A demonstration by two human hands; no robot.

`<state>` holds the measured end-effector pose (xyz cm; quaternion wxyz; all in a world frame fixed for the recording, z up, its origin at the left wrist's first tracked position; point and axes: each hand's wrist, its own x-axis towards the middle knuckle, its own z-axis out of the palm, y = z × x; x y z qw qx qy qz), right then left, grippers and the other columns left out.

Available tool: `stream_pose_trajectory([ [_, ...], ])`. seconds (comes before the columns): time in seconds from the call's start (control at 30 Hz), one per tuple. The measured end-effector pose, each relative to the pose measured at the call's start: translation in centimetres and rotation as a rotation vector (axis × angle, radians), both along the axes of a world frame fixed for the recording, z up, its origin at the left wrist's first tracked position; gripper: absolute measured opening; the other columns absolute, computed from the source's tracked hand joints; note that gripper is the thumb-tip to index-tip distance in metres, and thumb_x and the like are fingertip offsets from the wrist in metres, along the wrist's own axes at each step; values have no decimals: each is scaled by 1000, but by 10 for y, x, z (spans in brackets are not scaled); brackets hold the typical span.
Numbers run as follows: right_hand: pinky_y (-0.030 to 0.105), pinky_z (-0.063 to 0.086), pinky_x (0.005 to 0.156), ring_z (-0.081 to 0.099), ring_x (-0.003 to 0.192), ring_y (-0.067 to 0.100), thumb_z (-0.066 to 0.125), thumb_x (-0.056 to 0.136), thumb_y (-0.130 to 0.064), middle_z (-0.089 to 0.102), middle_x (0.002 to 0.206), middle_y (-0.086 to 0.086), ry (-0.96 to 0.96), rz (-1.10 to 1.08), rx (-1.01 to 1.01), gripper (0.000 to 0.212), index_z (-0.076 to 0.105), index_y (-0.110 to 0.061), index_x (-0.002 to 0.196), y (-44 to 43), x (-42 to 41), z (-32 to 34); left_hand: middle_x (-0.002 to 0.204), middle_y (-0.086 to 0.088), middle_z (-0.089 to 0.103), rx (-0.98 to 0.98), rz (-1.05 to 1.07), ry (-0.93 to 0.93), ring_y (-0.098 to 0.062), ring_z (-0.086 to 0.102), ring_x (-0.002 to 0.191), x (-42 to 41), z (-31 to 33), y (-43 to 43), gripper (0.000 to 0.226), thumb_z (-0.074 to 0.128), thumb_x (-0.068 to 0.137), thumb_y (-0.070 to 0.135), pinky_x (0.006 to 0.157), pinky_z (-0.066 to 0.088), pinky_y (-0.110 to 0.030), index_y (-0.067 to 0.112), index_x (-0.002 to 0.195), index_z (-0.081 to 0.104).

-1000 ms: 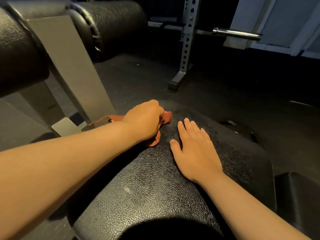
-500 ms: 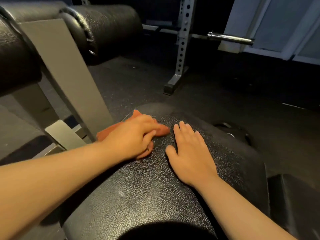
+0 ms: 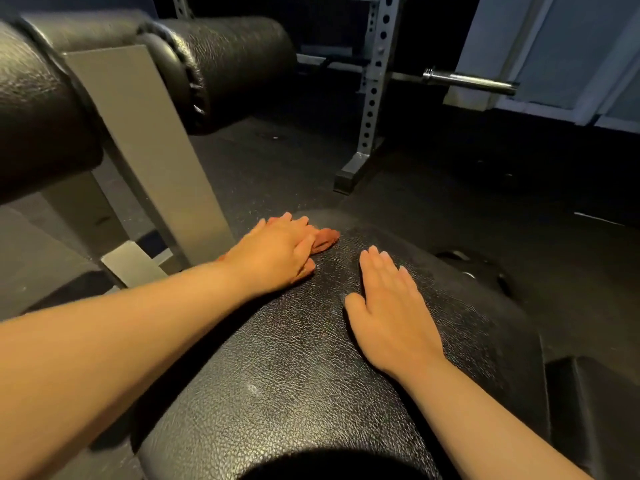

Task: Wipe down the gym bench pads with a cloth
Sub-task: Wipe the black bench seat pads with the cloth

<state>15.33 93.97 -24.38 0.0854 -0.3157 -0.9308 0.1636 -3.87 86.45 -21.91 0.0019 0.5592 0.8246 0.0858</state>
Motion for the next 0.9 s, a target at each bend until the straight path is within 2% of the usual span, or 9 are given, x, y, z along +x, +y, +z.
stream_pose_trajectory([
  [0.1,33,-2,126,-4,154,9,31,100,-37,1,169,-2,26,-2,-13,68,6,-21,161,0,1,0,128,-4,53,33,12,-33,-27,45,121,33,-10,1,39,31,104,27,105,29,-38,27,136,52],
  [0.27,29,-6,124,-7,153,7,31,100,-29,3,168,-7,87,36,-98,66,4,-40,159,0,5,5,153,18,39,49,-313,-298,-4,29,145,49,-10,-53,46,38,101,41,122,18,-25,43,148,35],
  [0.43,30,-6,124,-9,152,5,34,100,-30,3,168,-8,53,49,-91,64,10,-41,159,-6,9,3,131,-2,58,184,3,-116,-27,47,132,12,-9,-41,45,36,91,51,113,29,-35,25,114,65],
  [0.5,33,8,123,-1,152,7,37,100,-24,15,165,-14,165,-15,-198,62,19,-40,157,-9,13,7,117,-2,60,260,44,-212,-25,52,119,44,-13,-35,27,46,96,35,105,37,-38,24,112,65],
  [0.6,30,27,118,33,141,6,43,99,-12,44,144,-19,426,1,-125,51,47,-33,145,-14,20,12,140,1,52,180,-132,-296,-18,39,135,85,-16,-44,41,44,92,25,118,21,-31,25,133,53],
  [0.67,31,33,114,38,131,-3,42,100,-29,46,142,-21,410,115,-105,47,44,-34,146,-26,19,17,137,5,57,114,-204,-514,-14,47,132,78,-8,-56,51,44,82,30,115,33,-39,33,132,49],
  [0.73,33,32,116,33,138,1,35,99,-54,39,151,-17,257,266,-130,65,17,-36,158,-46,14,18,121,10,68,178,-129,-745,-9,60,118,58,1,-70,51,46,74,27,104,46,-41,36,123,56],
  [0.83,40,29,112,34,133,15,29,86,-84,35,147,-7,52,334,102,94,-10,-38,158,-65,7,18,99,16,73,323,-1,-704,0,66,99,40,7,-92,44,42,67,17,94,52,-35,36,98,66],
  [0.9,44,31,107,38,125,22,26,84,-86,40,137,-2,2,350,214,84,6,-48,157,-66,2,19,98,19,72,411,99,-560,0,65,99,31,5,-102,44,39,67,17,95,52,-32,34,97,68],
])
